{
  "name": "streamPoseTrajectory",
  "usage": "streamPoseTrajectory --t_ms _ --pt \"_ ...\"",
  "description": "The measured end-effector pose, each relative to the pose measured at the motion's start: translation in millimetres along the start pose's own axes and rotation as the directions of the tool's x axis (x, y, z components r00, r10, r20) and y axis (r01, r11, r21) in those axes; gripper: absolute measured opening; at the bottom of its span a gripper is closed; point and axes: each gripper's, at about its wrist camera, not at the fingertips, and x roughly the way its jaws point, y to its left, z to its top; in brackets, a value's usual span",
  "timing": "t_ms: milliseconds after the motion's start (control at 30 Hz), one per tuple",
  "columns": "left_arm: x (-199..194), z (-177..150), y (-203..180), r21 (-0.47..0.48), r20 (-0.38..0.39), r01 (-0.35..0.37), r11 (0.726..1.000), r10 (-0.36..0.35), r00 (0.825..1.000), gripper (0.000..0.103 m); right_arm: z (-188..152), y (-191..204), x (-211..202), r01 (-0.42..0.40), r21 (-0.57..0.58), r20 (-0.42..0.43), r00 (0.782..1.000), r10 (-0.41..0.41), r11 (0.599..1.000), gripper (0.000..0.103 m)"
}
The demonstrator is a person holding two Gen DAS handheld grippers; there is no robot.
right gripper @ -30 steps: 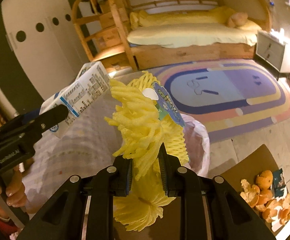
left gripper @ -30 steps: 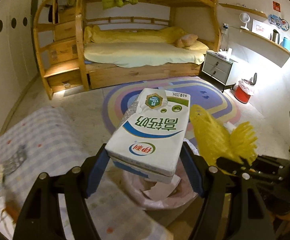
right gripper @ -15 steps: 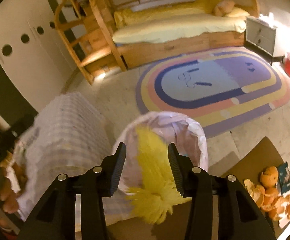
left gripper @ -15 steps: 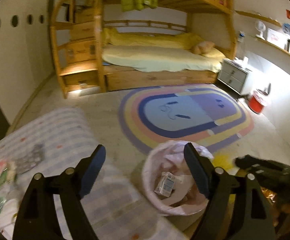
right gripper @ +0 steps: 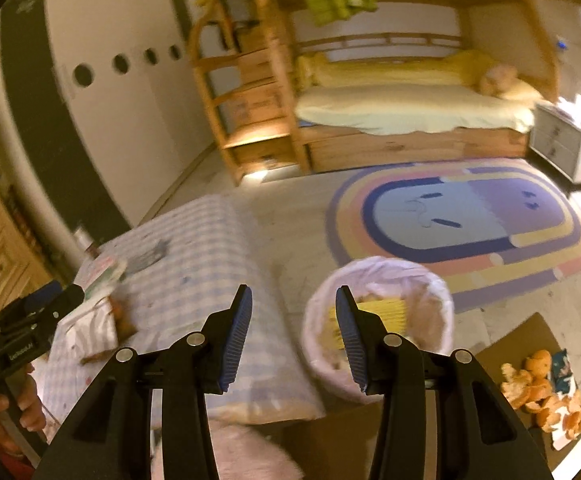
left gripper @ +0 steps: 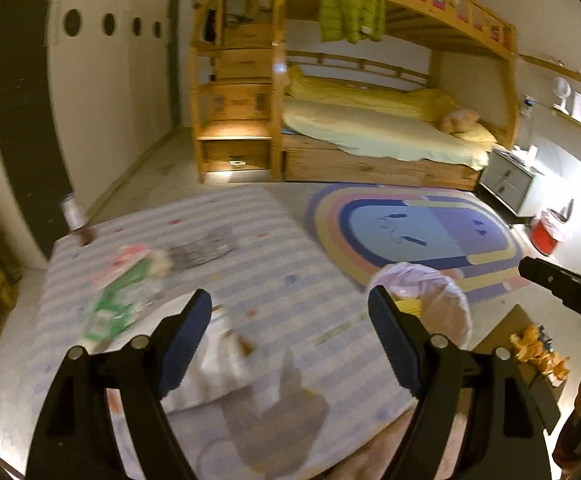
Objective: Collect trash
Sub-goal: 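Move both tools back to the table toward the white tissue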
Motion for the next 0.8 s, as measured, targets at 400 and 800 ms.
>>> streamPoseTrajectory --t_ms 400,800 --pt "-42.2 -55.1 118.2 -0.161 -0.062 -0.254 0.954 0.247 0.967 0.08 -12.1 118.7 25.8 -0.16 -0.191 -0.096 0.985 0.143 0.969 0.045" --pt "-37.3 -73.4 162.5 -0.195 -0.127 -0.323 0.926 0.302 0.945 0.087 -34.9 201.3 84.8 -0.271 -0.344 -0.251 0.949 0.191 0.899 0.045"
